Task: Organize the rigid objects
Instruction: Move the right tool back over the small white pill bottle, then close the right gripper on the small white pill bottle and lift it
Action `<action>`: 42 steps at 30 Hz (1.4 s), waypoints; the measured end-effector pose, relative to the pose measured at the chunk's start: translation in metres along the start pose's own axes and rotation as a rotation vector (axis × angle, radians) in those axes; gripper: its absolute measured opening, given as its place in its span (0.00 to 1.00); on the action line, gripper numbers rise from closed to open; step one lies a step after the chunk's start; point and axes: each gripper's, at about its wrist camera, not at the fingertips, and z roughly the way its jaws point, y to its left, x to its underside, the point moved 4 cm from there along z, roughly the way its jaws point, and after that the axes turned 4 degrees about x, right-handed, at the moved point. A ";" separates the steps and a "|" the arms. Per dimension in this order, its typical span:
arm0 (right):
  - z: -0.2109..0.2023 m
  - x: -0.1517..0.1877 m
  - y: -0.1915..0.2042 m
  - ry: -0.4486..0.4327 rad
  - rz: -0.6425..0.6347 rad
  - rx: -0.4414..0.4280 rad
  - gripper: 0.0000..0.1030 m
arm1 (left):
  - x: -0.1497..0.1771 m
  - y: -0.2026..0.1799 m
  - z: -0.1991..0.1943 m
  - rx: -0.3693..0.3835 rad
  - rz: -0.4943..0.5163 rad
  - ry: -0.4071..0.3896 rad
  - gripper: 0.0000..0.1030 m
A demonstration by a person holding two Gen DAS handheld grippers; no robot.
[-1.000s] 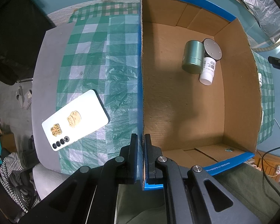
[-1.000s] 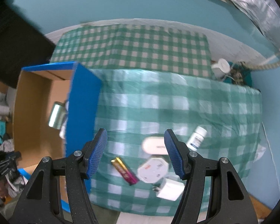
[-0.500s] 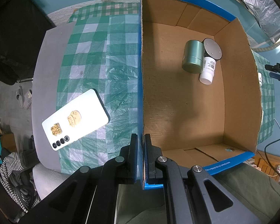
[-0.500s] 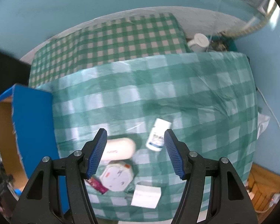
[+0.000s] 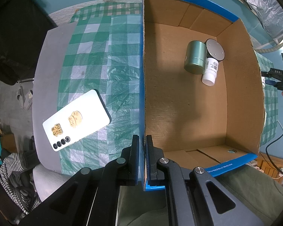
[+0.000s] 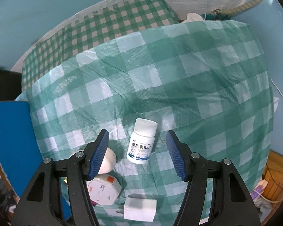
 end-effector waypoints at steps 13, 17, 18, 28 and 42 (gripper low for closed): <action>0.016 0.003 0.005 0.026 0.001 0.019 0.40 | 0.000 0.000 0.000 -0.003 0.000 0.001 0.06; 0.016 0.002 0.008 0.017 -0.015 0.026 0.34 | 0.001 0.000 0.000 -0.004 0.001 -0.002 0.06; 0.016 0.002 0.008 0.017 -0.022 0.034 0.30 | 0.001 0.000 0.000 -0.002 0.000 -0.002 0.06; 0.013 0.006 0.008 0.004 -0.044 0.030 0.26 | 0.002 0.000 0.000 -0.003 0.004 0.001 0.06; -0.018 0.023 0.030 -0.030 -0.109 -0.012 0.26 | 0.002 -0.002 0.000 -0.003 0.012 0.004 0.06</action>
